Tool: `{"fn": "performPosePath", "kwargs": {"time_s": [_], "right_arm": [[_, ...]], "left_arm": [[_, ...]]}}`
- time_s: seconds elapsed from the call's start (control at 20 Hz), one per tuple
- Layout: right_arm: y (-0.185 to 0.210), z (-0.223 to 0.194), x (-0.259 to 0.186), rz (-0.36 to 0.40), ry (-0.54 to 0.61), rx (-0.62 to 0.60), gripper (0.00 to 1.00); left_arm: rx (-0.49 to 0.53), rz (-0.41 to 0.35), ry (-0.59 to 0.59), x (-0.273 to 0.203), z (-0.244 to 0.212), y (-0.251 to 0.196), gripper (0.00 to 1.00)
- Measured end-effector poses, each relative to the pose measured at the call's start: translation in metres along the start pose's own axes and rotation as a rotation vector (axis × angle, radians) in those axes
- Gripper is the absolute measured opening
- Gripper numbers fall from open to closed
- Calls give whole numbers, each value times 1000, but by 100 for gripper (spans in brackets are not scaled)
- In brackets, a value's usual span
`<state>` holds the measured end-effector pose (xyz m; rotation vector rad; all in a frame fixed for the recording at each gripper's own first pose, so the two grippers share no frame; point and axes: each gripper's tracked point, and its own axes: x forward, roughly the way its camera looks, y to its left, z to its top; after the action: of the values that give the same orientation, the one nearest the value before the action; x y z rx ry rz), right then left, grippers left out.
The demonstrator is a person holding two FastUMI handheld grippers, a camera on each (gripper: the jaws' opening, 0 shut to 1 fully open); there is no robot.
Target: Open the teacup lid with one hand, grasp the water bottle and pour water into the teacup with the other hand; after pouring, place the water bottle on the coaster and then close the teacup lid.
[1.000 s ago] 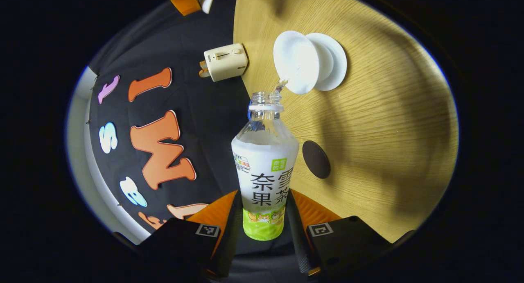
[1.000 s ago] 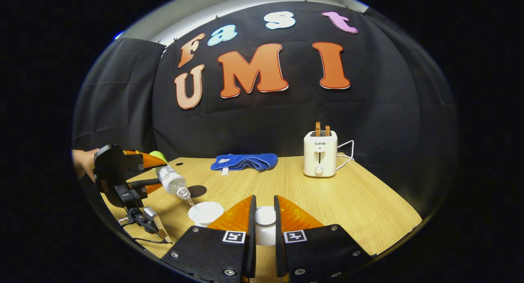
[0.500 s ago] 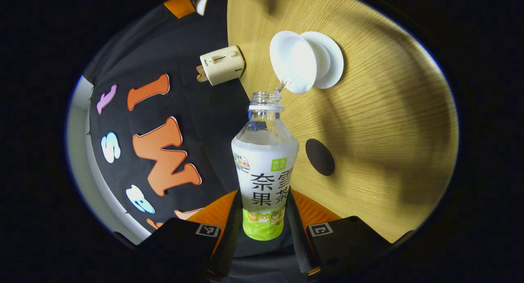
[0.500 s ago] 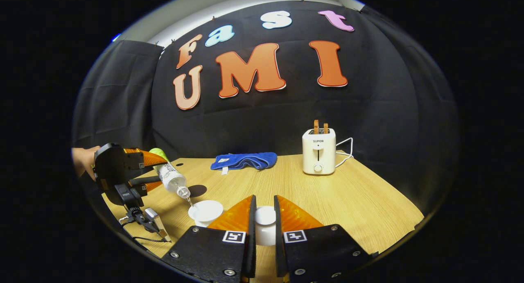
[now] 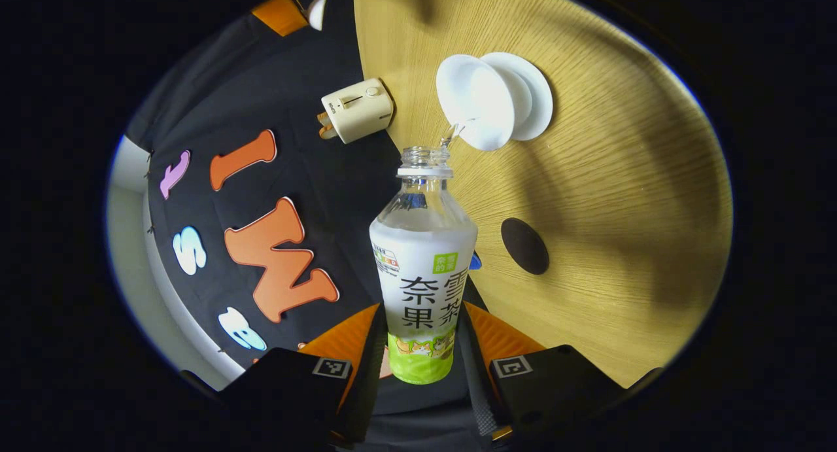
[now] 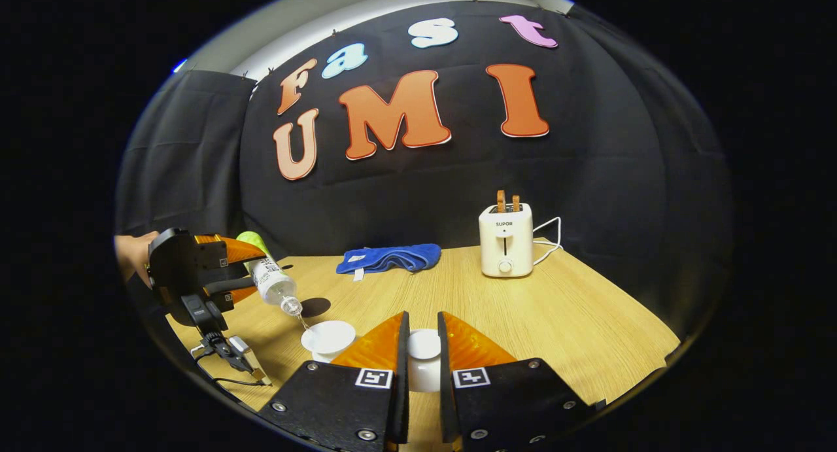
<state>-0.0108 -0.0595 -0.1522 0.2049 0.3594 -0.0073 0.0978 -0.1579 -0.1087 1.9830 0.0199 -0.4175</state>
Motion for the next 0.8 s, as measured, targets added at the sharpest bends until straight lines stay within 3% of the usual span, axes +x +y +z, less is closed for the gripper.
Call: {"fn": "performPosePath", "kwargs": {"time_s": [0.4, 0.45, 0.5, 0.55, 0.8], "right_arm": [[-12, 5, -7, -27, -20, 23, 19], [-14, 5, -7, -32, -18, 21, 19], [-13, 5, -9, -34, -18, 21, 19], [-14, 5, -9, -32, -18, 24, 19], [-15, 5, -15, -31, -25, 23, 19]], "left_arm": [[49, 21, 6, -1, -7, 24, 60], [55, 20, 7, -3, -6, 24, 64], [63, 21, 7, -2, -4, 27, 60], [76, 19, 5, -1, -3, 28, 64], [125, 31, 2, -5, 1, 37, 61]]}}
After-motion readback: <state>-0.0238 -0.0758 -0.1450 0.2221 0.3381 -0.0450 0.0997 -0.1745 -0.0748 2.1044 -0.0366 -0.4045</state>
